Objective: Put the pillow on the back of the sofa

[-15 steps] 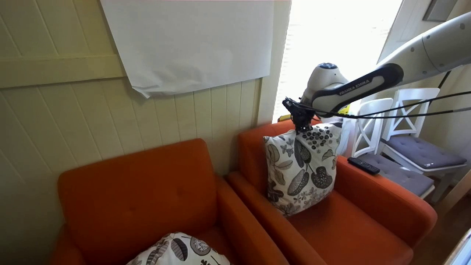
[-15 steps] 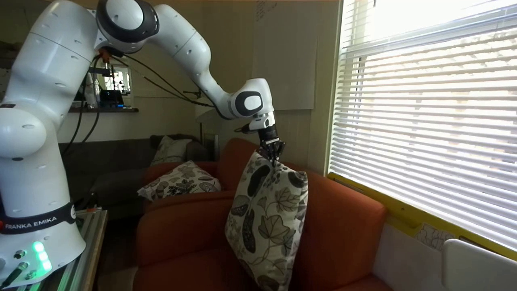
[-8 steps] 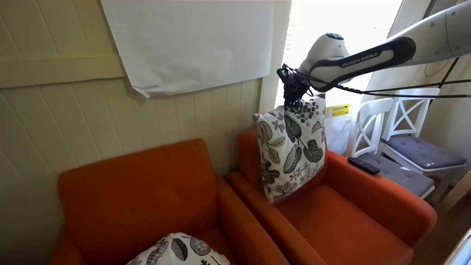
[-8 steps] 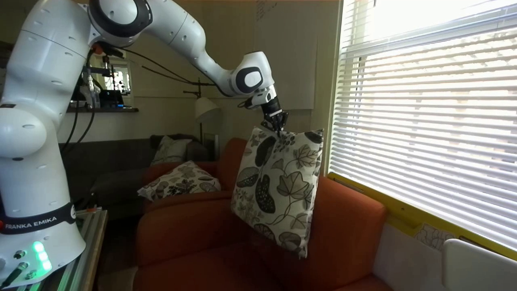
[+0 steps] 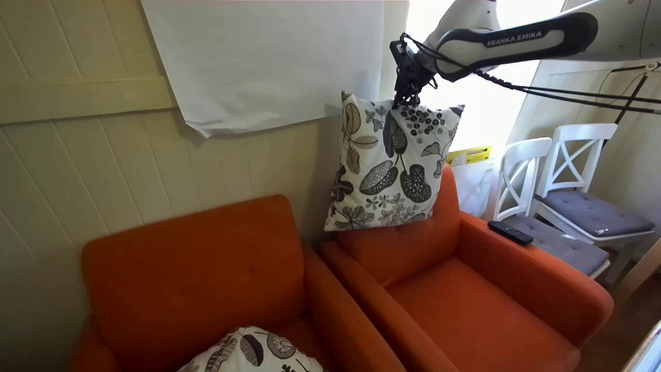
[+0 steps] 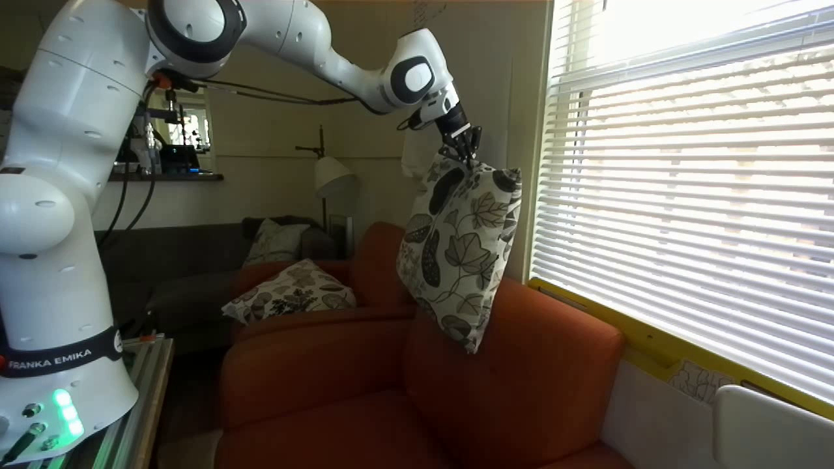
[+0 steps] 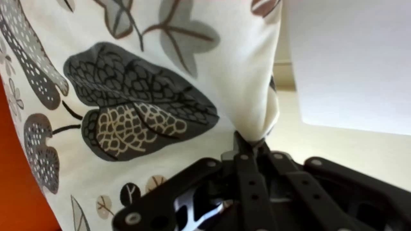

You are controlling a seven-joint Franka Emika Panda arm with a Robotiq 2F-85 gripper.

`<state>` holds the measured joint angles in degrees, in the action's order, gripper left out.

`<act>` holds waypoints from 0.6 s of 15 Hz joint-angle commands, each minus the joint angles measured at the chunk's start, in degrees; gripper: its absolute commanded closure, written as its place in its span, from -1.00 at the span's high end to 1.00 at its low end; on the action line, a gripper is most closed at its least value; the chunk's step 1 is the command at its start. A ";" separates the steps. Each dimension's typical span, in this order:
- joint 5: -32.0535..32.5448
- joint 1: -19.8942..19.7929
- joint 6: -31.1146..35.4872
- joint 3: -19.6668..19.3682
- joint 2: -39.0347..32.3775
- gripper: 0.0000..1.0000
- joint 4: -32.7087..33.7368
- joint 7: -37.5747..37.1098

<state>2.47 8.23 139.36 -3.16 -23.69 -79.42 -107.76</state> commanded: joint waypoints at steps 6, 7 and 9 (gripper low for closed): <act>0.00 -0.45 -3.13 -0.27 -3.43 -0.89 10.90 0.20; 0.00 -0.46 -3.13 -0.27 -3.78 -0.89 11.26 0.20; 0.00 -0.46 -3.13 -0.27 -4.24 -0.89 11.80 0.20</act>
<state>2.48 7.77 136.22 -3.43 -27.94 -67.61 -107.56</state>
